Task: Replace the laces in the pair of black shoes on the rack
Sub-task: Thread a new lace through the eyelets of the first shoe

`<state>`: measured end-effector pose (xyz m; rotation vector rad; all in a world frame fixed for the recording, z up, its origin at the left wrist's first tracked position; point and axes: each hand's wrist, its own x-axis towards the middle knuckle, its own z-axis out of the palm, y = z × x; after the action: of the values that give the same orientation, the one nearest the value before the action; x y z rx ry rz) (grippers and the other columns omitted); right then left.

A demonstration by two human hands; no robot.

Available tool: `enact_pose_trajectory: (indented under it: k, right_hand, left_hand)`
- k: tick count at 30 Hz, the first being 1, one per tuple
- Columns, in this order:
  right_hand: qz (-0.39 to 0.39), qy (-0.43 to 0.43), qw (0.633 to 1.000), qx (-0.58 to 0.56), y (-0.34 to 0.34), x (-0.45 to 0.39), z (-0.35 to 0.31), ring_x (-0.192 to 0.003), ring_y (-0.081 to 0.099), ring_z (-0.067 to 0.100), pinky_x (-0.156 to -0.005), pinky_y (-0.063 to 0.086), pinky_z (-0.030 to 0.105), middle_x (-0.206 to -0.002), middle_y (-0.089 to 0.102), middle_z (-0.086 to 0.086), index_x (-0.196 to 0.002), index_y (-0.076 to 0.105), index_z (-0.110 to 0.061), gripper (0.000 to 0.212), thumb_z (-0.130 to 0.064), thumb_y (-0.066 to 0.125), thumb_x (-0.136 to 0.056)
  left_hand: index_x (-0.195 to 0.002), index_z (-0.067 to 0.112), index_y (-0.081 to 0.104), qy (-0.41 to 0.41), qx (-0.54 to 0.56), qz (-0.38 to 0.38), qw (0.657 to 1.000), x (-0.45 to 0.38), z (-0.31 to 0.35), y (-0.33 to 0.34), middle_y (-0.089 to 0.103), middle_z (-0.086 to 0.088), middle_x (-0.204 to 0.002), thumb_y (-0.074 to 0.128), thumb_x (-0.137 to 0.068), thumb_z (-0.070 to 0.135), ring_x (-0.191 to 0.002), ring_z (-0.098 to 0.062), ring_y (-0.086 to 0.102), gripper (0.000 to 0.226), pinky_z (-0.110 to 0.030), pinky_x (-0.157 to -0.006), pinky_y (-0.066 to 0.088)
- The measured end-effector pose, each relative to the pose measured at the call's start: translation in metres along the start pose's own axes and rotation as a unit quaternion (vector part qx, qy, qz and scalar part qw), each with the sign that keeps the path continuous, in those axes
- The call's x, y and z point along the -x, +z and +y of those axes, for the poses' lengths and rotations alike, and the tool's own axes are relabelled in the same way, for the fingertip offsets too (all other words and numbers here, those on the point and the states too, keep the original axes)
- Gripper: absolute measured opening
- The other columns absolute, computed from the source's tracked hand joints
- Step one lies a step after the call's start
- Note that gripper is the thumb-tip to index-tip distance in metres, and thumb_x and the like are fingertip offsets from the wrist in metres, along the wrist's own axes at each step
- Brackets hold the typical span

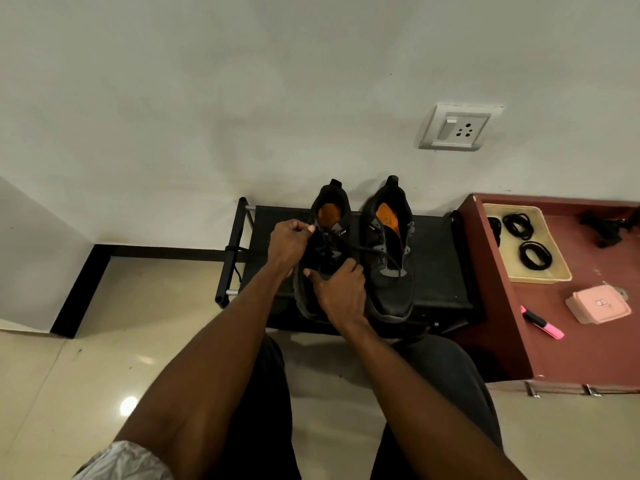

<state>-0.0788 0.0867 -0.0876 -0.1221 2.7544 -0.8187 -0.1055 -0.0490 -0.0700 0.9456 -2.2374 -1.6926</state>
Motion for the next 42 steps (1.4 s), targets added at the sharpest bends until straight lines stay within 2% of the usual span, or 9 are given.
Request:
enact_pose_trajectory:
  k: [3,9,18,22,25,27,31,36,42]
  right_hand:
    - [-0.061,0.030,0.998,0.003,-0.004,-0.002,-0.004,-0.130,0.048,0.041,-0.101,0.046,0.049,-0.145,0.043,0.023,-0.148,0.022,0.001,0.107,-0.070,0.065,-0.081]
    - [-0.105,0.087,0.990,-0.041,-0.013,-0.013,-0.012,-0.131,0.048,0.039,-0.104,0.045,0.049,-0.144,0.049,0.020,-0.147,0.025,0.004,0.102,-0.060,0.070,-0.082]
    - [-0.115,0.096,0.987,-0.060,-0.019,-0.013,-0.015,-0.127,0.053,0.039,-0.098,0.045,0.044,-0.139,0.052,0.019,-0.140,0.032,0.002,0.088,-0.052,0.073,-0.084]
    - [-0.115,0.091,0.988,-0.057,-0.017,-0.014,-0.015,-0.124,0.054,0.039,-0.099,0.048,0.047,-0.137,0.054,0.019,-0.140,0.033,0.002,0.091,-0.055,0.073,-0.082]
    - [-0.115,0.091,0.988,-0.050,-0.015,-0.017,-0.014,-0.123,0.055,0.038,-0.099,0.048,0.047,-0.137,0.054,0.018,-0.141,0.032,0.001,0.093,-0.058,0.072,-0.081]
    - [-0.112,0.098,0.988,-0.048,-0.014,-0.018,-0.014,-0.124,0.054,0.038,-0.100,0.048,0.048,-0.137,0.054,0.017,-0.141,0.032,0.001,0.094,-0.059,0.072,-0.081]
    - [-0.113,0.094,0.989,-0.030,-0.012,-0.020,-0.013,-0.124,0.056,0.036,-0.098,0.049,0.045,-0.136,0.055,0.017,-0.143,0.029,0.005,0.095,-0.056,0.072,-0.083]
    - [-0.112,0.086,0.990,-0.021,-0.013,-0.020,-0.013,-0.125,0.055,0.036,-0.096,0.048,0.044,-0.137,0.054,0.019,-0.141,0.030,0.006,0.093,-0.055,0.071,-0.084]
    - [-0.119,0.094,0.988,-0.029,-0.017,-0.016,-0.015,-0.124,0.055,0.036,-0.095,0.047,0.044,-0.136,0.055,0.017,-0.139,0.033,0.002,0.088,-0.054,0.072,-0.084]
  left_hand:
    - [-0.080,0.012,0.061,-0.017,-0.012,-0.019,1.000,-0.001,0.001,-0.005,0.066,-0.005,-0.076,0.062,-0.097,0.018,-0.071,-0.020,0.061,0.018,-0.033,-0.063,0.049]
    - [-0.090,0.005,0.053,-0.006,0.221,0.005,0.975,0.008,0.052,-0.027,0.071,-0.023,-0.092,0.050,-0.101,0.002,-0.083,-0.030,0.075,0.011,-0.039,-0.081,0.062]
    - [-0.100,-0.005,0.056,0.177,0.541,-0.011,0.822,0.036,0.199,-0.106,0.072,-0.026,-0.092,0.048,-0.099,-0.002,-0.095,-0.040,0.071,0.009,-0.047,-0.091,0.057]
    - [-0.116,0.001,0.053,0.092,0.420,0.111,0.896,0.021,0.163,-0.095,0.069,-0.021,-0.108,0.061,-0.085,0.005,-0.094,-0.031,0.069,0.032,-0.043,-0.095,0.055]
    - [-0.144,0.010,0.038,0.038,0.075,0.218,0.972,0.008,0.105,-0.070,0.046,-0.014,-0.147,0.059,-0.080,0.002,-0.133,-0.029,0.047,0.068,-0.042,-0.111,0.041]
    - [-0.152,0.011,0.035,0.097,-0.130,0.109,0.981,0.005,0.071,-0.052,0.036,-0.012,-0.156,0.056,-0.082,-0.004,-0.147,-0.031,0.026,0.074,-0.038,-0.120,0.027]
    - [-0.159,0.025,0.017,0.125,-0.383,-0.118,0.908,-0.003,0.022,-0.018,0.027,-0.006,-0.163,0.055,-0.089,0.008,-0.153,-0.032,0.002,0.081,-0.049,-0.124,0.002]
    - [-0.105,0.018,0.070,0.104,-0.443,-0.103,0.885,-0.011,0.019,-0.020,0.066,-0.012,-0.111,0.056,-0.096,0.024,-0.129,-0.033,0.039,0.018,-0.049,-0.110,0.029]
    - [-0.090,0.007,0.060,0.031,-0.104,-0.082,0.991,-0.008,0.037,-0.037,0.069,-0.008,-0.085,0.069,-0.089,0.013,-0.078,-0.018,0.058,0.011,-0.032,-0.071,0.044]
